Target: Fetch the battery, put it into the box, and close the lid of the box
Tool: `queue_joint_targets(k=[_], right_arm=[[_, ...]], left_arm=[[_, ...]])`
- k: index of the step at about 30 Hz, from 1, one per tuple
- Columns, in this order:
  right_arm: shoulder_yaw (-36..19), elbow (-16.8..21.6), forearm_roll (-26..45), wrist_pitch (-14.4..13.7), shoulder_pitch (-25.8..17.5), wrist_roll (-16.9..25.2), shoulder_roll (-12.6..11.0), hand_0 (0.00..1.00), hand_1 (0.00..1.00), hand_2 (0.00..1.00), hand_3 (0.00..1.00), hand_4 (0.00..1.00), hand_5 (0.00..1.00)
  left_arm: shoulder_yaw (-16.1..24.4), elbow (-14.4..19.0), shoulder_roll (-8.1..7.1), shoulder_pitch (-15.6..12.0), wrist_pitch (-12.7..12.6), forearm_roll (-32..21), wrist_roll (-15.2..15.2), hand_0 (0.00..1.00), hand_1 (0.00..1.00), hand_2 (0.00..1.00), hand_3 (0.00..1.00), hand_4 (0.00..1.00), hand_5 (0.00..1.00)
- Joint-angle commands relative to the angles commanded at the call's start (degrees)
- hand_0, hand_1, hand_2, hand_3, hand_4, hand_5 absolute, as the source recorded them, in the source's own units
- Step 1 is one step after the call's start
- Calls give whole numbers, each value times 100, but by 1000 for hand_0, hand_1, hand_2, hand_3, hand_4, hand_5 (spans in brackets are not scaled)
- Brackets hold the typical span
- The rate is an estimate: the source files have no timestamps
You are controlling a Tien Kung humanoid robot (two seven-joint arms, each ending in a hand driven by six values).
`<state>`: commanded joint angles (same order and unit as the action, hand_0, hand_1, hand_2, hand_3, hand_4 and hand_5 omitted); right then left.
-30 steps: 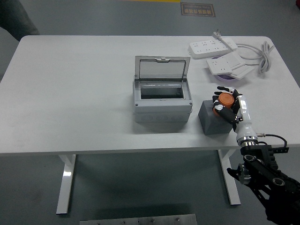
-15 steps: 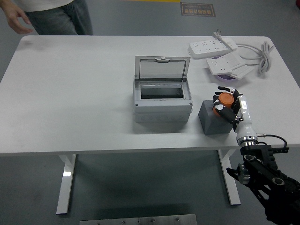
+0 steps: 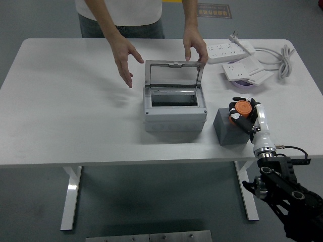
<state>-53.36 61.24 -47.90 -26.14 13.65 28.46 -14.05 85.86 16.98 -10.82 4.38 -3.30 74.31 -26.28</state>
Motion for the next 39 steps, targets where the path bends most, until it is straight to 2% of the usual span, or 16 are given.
queue_joint_targets(k=[2, 3, 8, 9, 14, 15, 26, 27, 32, 33, 38, 39], right_arm=[[12, 9, -10, -10, 8, -12, 3, 575, 392, 447, 463, 592, 18], [15, 15, -14, -16, 13, -16, 4, 514, 333, 383, 350, 509, 2], [25, 16, 6, -36, 44, -14, 10, 514, 333, 383, 350, 509, 2], [26, 14, 8, -37, 50, -15, 13, 503, 308, 350, 314, 428, 5], [52, 7, 1, -42, 96, -26, 23, 503, 308, 350, 314, 428, 5], [55, 9, -7, -43, 107, -31, 25, 437, 293, 335, 312, 376, 2], [27, 98, -92, -74, 285, -97, -58, 429, 292, 333, 312, 348, 2], [26, 94, -92, -72, 297, -101, -65, 352, 286, 324, 314, 323, 2], [46, 52, -62, -79, 354, -108, -98, 352, 286, 324, 314, 323, 2], [53, 49, -60, -82, 361, -108, -102, 221, 283, 321, 312, 263, 2], [81, 76, -167, -117, 410, -165, -119, 221, 283, 321, 312, 263, 2], [80, 97, -249, -130, 425, -206, -127, 207, 280, 319, 311, 209, 2]], left_arm=[[-1, 0, -1, 2, -2, -1, 1, 562, 713, 641, 600, 681, 177], [-2, 0, -1, 3, -2, -2, 1, 560, 713, 641, 599, 681, 175], [-2, -1, -1, 14, -5, -1, 2, 560, 713, 641, 599, 681, 175], [0, -1, -1, 16, -4, 3, 2, 559, 712, 641, 600, 681, 175], [6, 2, -2, 19, -2, 21, -3, 559, 712, 641, 600, 681, 175], [7, 2, -2, 20, -2, 23, -3, 559, 713, 646, 600, 682, 176], [26, 5, -11, 46, -12, 55, 3, 560, 712, 648, 600, 682, 174], [30, 5, -12, 48, -12, 63, 5, 560, 713, 649, 600, 683, 174], [40, 3, -16, 52, -16, 91, 12, 560, 713, 649, 600, 683, 174], [41, 4, -16, 52, -17, 94, 12, 561, 713, 654, 601, 683, 174], [48, 5, -15, 50, -26, 113, 14, 561, 713, 654, 601, 683, 174], [50, 6, -15, 50, -28, 117, 12, 562, 714, 657, 601, 684, 174]])
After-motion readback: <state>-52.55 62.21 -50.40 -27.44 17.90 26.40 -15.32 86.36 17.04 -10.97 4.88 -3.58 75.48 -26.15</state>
